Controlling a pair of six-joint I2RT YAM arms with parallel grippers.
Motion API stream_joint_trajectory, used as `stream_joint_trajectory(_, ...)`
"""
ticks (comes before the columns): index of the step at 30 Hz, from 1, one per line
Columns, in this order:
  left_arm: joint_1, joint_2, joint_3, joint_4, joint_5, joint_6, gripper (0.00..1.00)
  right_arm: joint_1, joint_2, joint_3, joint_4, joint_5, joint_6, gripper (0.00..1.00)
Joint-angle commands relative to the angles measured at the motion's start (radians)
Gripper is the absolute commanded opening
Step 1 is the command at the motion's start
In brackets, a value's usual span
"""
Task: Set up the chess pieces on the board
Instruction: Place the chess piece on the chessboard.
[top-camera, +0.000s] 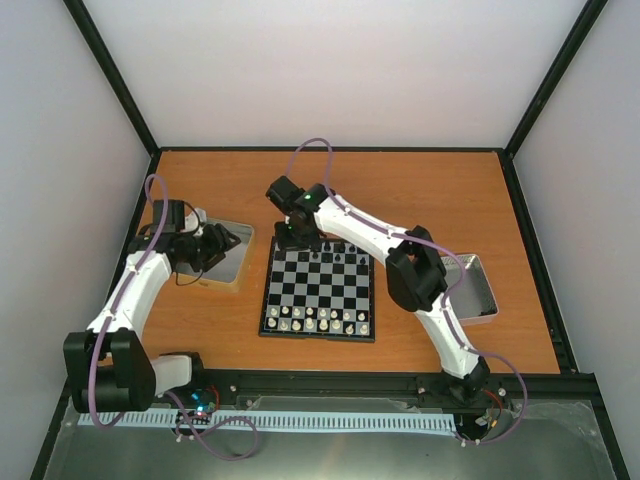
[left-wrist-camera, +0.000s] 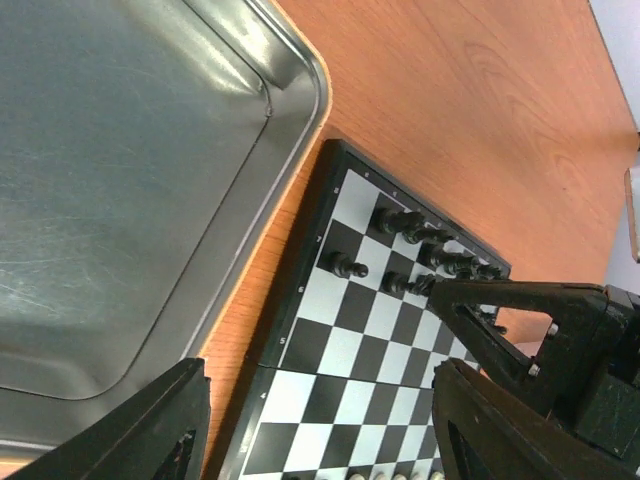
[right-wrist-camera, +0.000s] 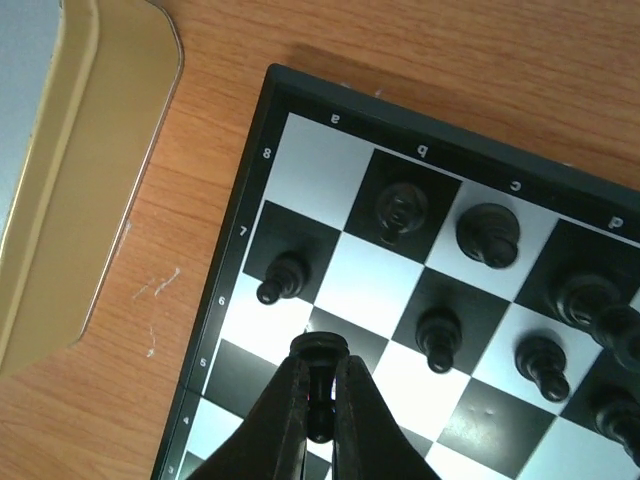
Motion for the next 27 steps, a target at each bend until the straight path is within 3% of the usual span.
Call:
stream_joint_trajectory(1,0.005,-0.014,0.020,-0.036,-0.053,0.080,0.62,0.026,0.066,0.111,-0.131,0.053,0.009,0.03)
stream_joint_trajectory(27,0.005,0.004,0.017,-0.017,-0.005,0.099,0.62,0.025,0.194,0.196,-0.111,0.125,0.036,0.11)
